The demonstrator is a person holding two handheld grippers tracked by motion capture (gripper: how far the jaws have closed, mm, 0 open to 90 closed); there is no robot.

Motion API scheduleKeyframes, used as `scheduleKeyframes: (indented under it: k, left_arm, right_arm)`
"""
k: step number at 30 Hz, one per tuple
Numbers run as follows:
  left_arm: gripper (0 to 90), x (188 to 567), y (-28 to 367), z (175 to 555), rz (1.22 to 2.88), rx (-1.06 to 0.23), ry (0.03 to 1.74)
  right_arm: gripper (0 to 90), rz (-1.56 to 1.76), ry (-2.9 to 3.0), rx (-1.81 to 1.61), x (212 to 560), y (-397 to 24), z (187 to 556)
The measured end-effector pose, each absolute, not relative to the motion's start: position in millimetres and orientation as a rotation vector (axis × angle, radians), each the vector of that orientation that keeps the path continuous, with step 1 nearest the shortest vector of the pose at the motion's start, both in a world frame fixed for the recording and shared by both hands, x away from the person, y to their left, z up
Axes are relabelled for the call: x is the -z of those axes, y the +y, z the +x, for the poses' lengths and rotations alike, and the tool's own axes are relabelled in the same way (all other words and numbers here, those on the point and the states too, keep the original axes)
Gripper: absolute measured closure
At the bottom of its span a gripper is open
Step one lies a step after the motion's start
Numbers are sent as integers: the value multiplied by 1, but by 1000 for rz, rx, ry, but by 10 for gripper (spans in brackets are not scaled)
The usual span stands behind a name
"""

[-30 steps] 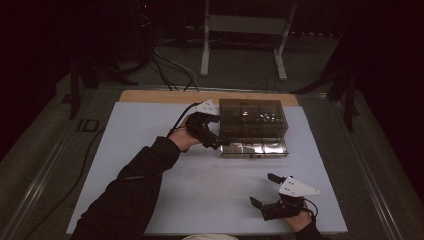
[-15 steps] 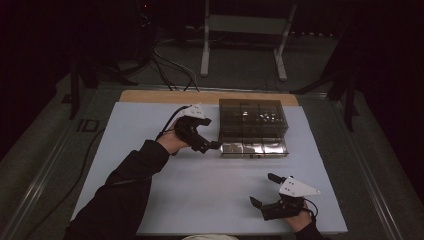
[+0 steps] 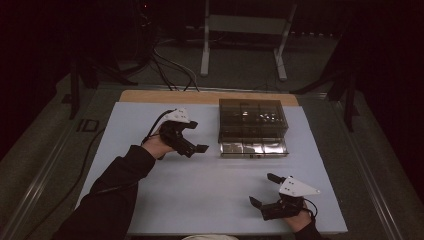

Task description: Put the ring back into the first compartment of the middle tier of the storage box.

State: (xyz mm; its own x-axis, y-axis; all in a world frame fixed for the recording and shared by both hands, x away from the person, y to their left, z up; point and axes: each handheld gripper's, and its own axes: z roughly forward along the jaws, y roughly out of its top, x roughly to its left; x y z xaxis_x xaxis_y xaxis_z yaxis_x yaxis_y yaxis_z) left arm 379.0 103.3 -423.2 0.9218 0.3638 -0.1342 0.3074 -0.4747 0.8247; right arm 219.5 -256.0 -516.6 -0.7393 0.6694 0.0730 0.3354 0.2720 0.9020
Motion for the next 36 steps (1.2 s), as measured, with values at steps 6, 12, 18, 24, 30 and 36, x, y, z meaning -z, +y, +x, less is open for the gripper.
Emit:
scheduleKeyframes:
  k: [6,12,18,24,30,36]
  left_arm:
    - [11,430,116,372,2102,-80,499]
    - [11,436,127,366,2087,-75,531]
    - [11,441,139,357,2095,-96,546]
    - [11,448,149,344,2097,-132,560]
    - [11,455,156,333,2107,-155,565]
    - [11,466,164,322,2101,-159,593]
  right_arm:
    - [0,914,2226,-1455,516,-256,219]
    - [0,916,2231,-1455,516,-255,219]
    - [0,915,2229,-1460,516,-255,219]
    - [0,917,2230,-1457,517,-255,219]
    - [0,915,2232,-1451,517,-254,219]
    - [0,921,2232,-1452,517,-255,220]
